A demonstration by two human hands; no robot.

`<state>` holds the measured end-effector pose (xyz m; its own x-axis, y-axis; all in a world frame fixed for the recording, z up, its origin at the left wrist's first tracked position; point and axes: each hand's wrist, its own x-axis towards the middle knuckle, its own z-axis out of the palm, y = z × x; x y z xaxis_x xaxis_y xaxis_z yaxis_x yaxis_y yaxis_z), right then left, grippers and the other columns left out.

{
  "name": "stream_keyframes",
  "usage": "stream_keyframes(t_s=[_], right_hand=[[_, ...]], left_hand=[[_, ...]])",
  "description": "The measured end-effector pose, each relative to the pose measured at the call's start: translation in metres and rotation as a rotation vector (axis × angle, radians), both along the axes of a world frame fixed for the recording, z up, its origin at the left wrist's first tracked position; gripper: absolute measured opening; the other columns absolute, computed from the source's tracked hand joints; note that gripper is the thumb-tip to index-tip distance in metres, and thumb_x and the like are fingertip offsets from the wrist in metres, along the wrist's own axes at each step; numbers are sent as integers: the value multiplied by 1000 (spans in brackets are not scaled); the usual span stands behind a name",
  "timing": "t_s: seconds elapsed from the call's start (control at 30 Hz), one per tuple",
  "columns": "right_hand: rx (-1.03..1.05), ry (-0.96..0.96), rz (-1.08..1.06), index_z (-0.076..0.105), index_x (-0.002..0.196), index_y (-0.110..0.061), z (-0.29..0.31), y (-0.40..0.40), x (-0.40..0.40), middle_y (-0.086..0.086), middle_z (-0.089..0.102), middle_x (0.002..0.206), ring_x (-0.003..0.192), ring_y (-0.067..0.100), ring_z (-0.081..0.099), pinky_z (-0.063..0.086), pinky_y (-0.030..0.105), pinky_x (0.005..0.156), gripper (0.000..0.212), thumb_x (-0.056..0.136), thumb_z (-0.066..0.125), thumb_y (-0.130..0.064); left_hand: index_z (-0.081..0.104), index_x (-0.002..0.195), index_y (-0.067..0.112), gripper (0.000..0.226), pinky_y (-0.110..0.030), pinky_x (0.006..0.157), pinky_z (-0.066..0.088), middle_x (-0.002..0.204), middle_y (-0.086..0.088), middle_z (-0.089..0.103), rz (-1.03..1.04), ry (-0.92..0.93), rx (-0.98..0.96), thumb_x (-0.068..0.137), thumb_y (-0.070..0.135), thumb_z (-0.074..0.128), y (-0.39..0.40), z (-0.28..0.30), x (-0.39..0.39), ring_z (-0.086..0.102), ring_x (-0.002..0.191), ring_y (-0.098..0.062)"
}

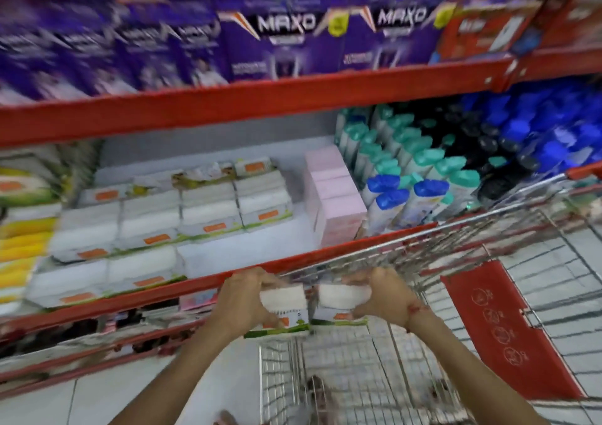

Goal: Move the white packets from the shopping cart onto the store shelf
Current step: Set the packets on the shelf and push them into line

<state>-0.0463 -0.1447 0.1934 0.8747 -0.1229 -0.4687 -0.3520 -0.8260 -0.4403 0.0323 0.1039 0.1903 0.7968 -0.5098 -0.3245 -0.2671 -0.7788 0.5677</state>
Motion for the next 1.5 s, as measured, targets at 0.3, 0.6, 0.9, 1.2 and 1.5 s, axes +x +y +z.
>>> stream_keyframes(t_s=[0.3,0.6,0.9,1.2,1.5], right_hand=[[-112,-289,127,63,120,-19,61,63,85,3,66,124,112,21,61,45,25,95,59,65,83,-20],[-268,-220,208,59,124,-22,35,85,137,8,66,122,111,24,62,51,33,98,60,68,82,-22],[-265,-118,214,55,130,-19,18,94,140,5,61,131,118,23,58,47,32,103,65,71,81,-16],[-168,-308,132,60,121,-13,30,138,118,8,63,124,109,22,61,50,30,95,45,78,71,-18],[1167,331,-647,55,115,9,21,266,113,25,65,100,88,31,68,61,24,61,35,90,62,-14]], left_hand=[[66,112,21,66,-31,84,47,112,-1,66,186,-216,-6,51,20,91,49,52,64,57,102,-19],[61,120,23,68,-31,92,49,118,0,63,175,-270,103,58,26,88,42,27,92,54,110,-19],[54,128,23,69,-31,100,46,128,0,58,104,-255,200,66,27,84,46,2,92,48,120,-20],[57,126,20,59,-29,101,42,129,-1,56,243,-217,-112,72,34,78,86,14,69,50,121,-19],[64,94,3,22,-40,89,51,97,-21,71,1180,401,-712,91,24,60,226,0,33,68,83,-29]])
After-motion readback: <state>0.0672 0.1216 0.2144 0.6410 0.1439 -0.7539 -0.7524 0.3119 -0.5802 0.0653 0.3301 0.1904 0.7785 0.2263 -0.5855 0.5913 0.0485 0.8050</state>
